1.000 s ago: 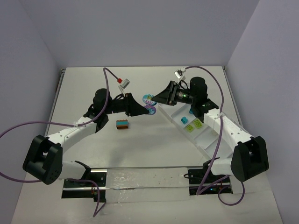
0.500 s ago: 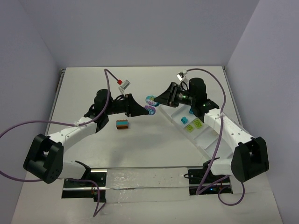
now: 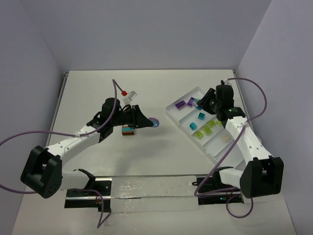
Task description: Sort the legos into containers by color
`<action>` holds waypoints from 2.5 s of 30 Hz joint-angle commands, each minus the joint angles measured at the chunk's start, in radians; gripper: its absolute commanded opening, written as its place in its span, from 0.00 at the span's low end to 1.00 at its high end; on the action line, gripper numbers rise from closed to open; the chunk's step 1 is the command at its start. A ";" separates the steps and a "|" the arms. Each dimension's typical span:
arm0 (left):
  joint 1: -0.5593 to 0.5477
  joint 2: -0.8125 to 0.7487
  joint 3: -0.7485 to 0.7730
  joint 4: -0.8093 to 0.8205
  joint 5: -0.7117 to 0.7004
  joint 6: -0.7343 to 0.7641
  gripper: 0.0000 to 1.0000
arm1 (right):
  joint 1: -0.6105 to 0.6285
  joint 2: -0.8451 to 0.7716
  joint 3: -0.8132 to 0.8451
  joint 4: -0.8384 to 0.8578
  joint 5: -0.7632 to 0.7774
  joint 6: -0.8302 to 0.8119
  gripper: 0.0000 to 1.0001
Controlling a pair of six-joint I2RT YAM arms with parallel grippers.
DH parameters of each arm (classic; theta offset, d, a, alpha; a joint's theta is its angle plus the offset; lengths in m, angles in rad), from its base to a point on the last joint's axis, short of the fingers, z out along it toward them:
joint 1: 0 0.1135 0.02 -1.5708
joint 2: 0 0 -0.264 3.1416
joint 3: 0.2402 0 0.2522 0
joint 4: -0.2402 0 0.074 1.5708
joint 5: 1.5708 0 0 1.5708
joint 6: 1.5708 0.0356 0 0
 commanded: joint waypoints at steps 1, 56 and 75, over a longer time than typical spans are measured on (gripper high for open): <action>-0.053 0.015 0.111 -0.054 -0.086 0.052 0.00 | -0.011 0.093 0.034 -0.004 0.097 -0.051 0.00; -0.148 0.106 0.246 -0.118 -0.172 0.040 0.00 | -0.054 0.135 0.157 -0.082 0.148 -0.058 0.69; -0.233 0.391 0.544 -0.182 -0.138 0.052 0.00 | -0.054 -0.288 -0.024 -0.134 0.080 -0.053 0.68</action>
